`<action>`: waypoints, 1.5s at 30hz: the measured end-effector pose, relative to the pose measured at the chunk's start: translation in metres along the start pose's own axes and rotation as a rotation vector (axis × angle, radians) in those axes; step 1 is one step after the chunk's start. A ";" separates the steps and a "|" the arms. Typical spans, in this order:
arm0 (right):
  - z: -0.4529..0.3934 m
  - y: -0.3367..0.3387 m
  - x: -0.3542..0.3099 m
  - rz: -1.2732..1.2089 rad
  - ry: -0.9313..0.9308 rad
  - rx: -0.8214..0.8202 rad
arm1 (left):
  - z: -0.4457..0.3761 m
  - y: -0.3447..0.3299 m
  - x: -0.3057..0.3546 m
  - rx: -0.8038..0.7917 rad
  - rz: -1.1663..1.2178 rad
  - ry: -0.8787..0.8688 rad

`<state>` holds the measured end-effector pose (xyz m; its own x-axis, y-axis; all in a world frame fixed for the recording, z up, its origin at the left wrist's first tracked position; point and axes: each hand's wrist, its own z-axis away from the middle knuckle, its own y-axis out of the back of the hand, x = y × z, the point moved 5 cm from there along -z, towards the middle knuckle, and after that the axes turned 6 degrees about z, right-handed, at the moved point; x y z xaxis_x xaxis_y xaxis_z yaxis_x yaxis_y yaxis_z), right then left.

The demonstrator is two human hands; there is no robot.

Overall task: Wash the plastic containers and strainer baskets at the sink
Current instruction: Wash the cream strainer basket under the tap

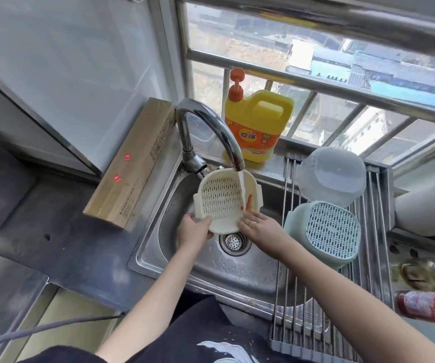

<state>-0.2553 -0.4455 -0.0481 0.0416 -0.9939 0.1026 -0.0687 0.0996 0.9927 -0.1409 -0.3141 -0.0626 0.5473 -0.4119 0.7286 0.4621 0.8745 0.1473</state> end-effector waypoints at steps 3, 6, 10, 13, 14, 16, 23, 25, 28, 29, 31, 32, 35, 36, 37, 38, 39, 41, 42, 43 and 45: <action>-0.001 0.008 -0.007 0.048 0.076 0.081 | 0.012 -0.023 -0.018 -0.141 0.410 0.243; -0.007 0.004 -0.016 -0.005 0.076 0.111 | 0.021 -0.046 -0.027 -0.256 0.538 0.411; -0.016 -0.013 -0.016 -0.053 0.084 -0.188 | 0.015 -0.045 -0.020 -0.245 0.397 0.368; -0.014 -0.013 0.015 0.248 -0.152 -0.628 | 0.013 -0.039 -0.016 -0.188 0.283 0.338; -0.016 -0.009 0.019 0.307 -0.209 -0.680 | 0.012 -0.038 -0.015 -0.171 0.269 0.320; -0.020 -0.015 0.004 0.232 -0.213 -0.706 | 0.005 -0.039 -0.018 -0.132 0.285 0.289; -0.011 -0.017 0.006 0.110 -0.303 -0.609 | -0.006 -0.039 -0.029 -0.110 0.168 0.193; -0.012 -0.018 0.000 0.054 -0.339 -0.607 | -0.008 -0.042 -0.026 -0.106 0.128 0.128; -0.011 -0.017 -0.023 -0.219 -0.213 -0.632 | -0.012 -0.044 -0.026 -0.081 0.027 0.050; -0.011 -0.017 -0.014 -0.169 -0.238 -0.588 | -0.016 -0.044 -0.030 -0.075 0.017 0.043; -0.007 -0.012 0.008 0.035 -0.370 -0.517 | -0.019 -0.040 -0.030 -0.045 -0.055 0.021; -0.006 -0.012 0.008 0.043 -0.390 -0.522 | -0.019 -0.040 -0.030 -0.032 -0.081 0.008; -0.006 -0.020 -0.021 -0.149 -0.184 -0.587 | -0.011 -0.041 -0.025 -0.047 -0.038 0.000; -0.006 -0.018 -0.019 -0.129 -0.181 -0.584 | -0.006 -0.040 -0.023 -0.047 -0.017 0.020; -0.006 -0.017 -0.008 -0.054 -0.239 -0.558 | -0.002 -0.039 -0.022 -0.054 -0.024 0.030; -0.005 -0.014 0.003 0.039 -0.317 -0.547 | 0.001 -0.038 -0.021 -0.055 -0.058 0.028; -0.005 -0.014 0.007 0.086 -0.359 -0.550 | 0.001 -0.038 -0.021 -0.058 -0.104 0.010; -0.006 -0.021 -0.009 -0.069 -0.277 -0.565 | -0.002 -0.038 -0.022 -0.051 -0.130 -0.002; -0.005 -0.023 -0.020 -0.159 -0.218 -0.596 | -0.004 -0.038 -0.023 -0.048 -0.128 0.006; -0.003 -0.024 -0.023 -0.184 -0.207 -0.598 | -0.004 -0.039 -0.023 -0.055 -0.120 0.011; -0.001 -0.019 -0.006 -0.054 -0.373 -0.505 | -0.003 -0.039 -0.023 -0.060 -0.117 0.007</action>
<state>-0.2535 -0.4415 -0.0678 -0.3252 -0.9389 0.1127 0.4070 -0.0314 0.9129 -0.1696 -0.3395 -0.0872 0.4923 -0.5123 0.7037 0.5638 0.8036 0.1905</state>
